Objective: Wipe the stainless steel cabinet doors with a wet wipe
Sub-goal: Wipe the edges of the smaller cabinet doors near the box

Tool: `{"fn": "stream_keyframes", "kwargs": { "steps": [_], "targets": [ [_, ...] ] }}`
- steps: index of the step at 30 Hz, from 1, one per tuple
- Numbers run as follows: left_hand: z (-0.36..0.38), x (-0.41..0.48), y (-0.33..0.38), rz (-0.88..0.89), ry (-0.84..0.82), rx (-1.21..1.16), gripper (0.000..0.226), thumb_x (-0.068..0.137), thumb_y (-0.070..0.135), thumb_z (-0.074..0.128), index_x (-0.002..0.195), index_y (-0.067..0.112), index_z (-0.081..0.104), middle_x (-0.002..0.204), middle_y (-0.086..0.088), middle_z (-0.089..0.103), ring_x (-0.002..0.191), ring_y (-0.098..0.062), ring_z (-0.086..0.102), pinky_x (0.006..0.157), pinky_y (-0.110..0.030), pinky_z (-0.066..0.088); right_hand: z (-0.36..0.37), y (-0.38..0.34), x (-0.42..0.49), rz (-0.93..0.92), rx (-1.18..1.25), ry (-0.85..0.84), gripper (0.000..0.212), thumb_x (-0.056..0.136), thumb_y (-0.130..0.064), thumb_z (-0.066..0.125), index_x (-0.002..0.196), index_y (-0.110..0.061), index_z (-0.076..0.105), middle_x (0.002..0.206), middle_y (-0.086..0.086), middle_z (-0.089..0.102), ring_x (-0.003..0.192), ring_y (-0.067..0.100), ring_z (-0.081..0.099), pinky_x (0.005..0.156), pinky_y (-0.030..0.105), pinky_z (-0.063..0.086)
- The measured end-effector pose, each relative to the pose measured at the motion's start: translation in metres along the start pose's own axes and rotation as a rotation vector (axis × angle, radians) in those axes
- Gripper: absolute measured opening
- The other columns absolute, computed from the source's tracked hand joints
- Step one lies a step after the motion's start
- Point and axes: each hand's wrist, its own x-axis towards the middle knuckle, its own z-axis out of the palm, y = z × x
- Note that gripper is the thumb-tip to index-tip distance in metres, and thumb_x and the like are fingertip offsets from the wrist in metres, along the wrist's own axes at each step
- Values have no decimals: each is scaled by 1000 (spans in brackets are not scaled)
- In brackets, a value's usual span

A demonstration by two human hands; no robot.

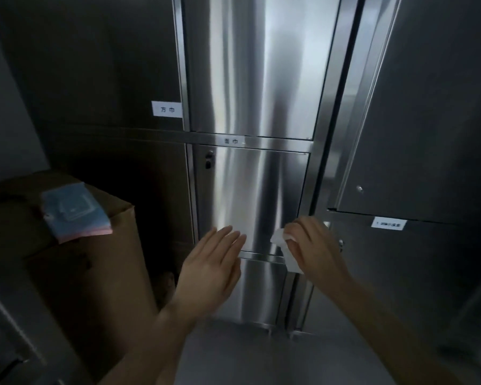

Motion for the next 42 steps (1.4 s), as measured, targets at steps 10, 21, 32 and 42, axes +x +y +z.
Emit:
{"fn": "stream_keyframes", "kwargs": {
  "steps": [10,21,32,42],
  "targets": [
    [68,115,23,-10,64,29,36,85,27,51,107,11,74,104,-4,72,95,-24,68,89,-37,53,-8,127,19,13,-42,-48,27,86,-13,44,84,1,67,80,15,62,66,31,59,55,39,48],
    [109,209,-16,-23,144,68,39,85,27,48,111,11,72,111,-5,70,106,-26,66,97,-37,46,20,192,88,-26,-73,22,10,74,3,68,83,-2,66,83,12,62,70,28,59,59,31,47],
    [119,243,-155,23,151,96,42,87,26,45,116,8,70,123,-11,66,117,-29,61,101,-43,46,104,184,201,-46,-135,134,10,83,-5,56,84,-3,66,84,9,61,73,23,55,61,24,36],
    [98,292,-276,-24,171,125,47,89,26,42,123,2,65,129,-16,61,123,-32,56,101,-48,47,140,164,357,-80,-168,355,13,74,8,68,85,2,65,84,16,62,73,30,57,53,29,41]
  ]
}}
